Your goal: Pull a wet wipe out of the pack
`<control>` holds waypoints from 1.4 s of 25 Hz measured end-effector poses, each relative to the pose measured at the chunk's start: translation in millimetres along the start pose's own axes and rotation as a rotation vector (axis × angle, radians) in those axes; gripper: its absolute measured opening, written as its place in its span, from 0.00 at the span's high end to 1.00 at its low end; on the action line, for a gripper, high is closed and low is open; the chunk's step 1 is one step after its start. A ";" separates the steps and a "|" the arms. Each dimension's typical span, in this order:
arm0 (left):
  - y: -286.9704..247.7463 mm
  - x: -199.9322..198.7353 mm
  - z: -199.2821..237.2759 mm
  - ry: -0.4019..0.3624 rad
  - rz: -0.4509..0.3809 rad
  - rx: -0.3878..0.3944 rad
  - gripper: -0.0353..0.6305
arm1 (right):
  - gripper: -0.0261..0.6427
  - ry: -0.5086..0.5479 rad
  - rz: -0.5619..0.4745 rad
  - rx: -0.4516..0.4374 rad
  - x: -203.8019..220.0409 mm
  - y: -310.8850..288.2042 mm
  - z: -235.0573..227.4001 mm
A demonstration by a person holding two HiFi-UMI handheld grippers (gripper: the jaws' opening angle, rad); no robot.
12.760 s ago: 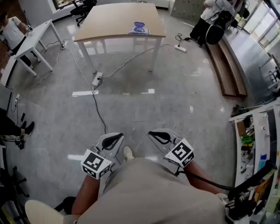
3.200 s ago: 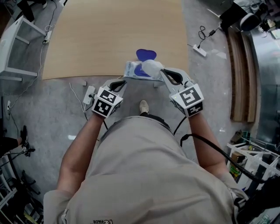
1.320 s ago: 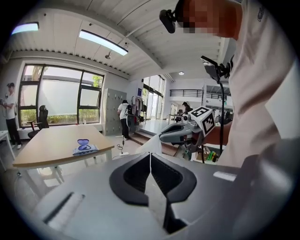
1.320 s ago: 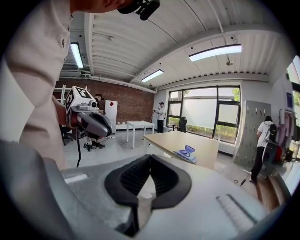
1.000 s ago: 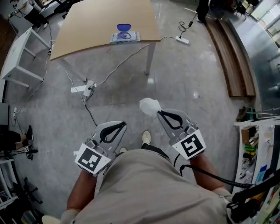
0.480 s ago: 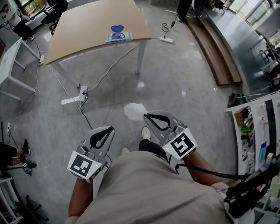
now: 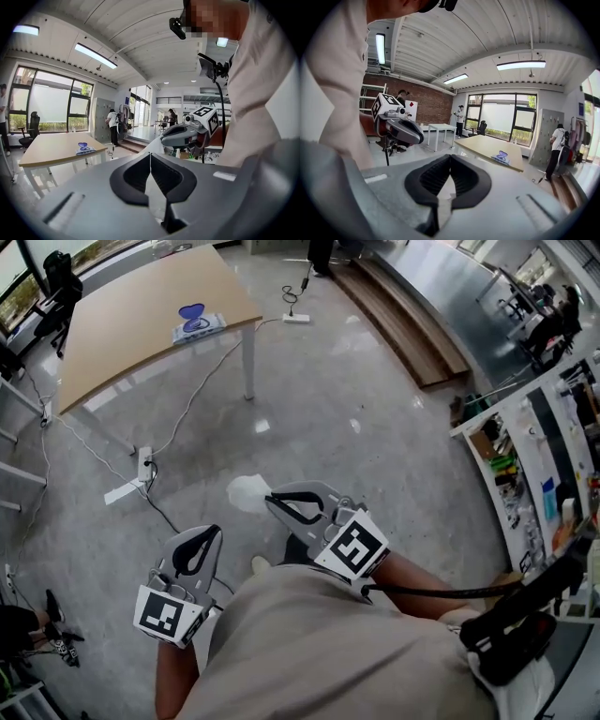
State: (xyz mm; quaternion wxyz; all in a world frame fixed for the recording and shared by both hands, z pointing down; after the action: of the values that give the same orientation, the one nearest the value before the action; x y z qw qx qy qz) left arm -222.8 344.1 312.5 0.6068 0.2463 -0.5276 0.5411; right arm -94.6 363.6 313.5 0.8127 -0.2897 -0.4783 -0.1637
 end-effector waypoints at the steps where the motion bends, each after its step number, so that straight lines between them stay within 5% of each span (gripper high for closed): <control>1: 1.6 1.9 -2.9 -0.003 0.004 0.002 0.93 | 0.96 0.011 -0.001 -0.002 -1.0 2.4 3.2; 35: -7.8 24.5 -20.0 -0.015 0.036 0.023 0.93 | 0.96 0.064 0.021 -0.011 8.6 25.9 25.0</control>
State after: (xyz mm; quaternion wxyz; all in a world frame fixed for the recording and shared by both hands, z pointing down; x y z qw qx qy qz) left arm -211.7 368.9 330.4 0.5902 0.2478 -0.5302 0.5560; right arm -93.4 399.6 322.2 0.8278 -0.2935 -0.4480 -0.1671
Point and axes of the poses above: the fingertips, and each gripper's own axes: y backward along the fingers, z to its left, x out of its underside, the point moved 3 cm from there along y, backward along the fingers, and after that the axes turned 15 degrees about y, right-handed, at the moved point
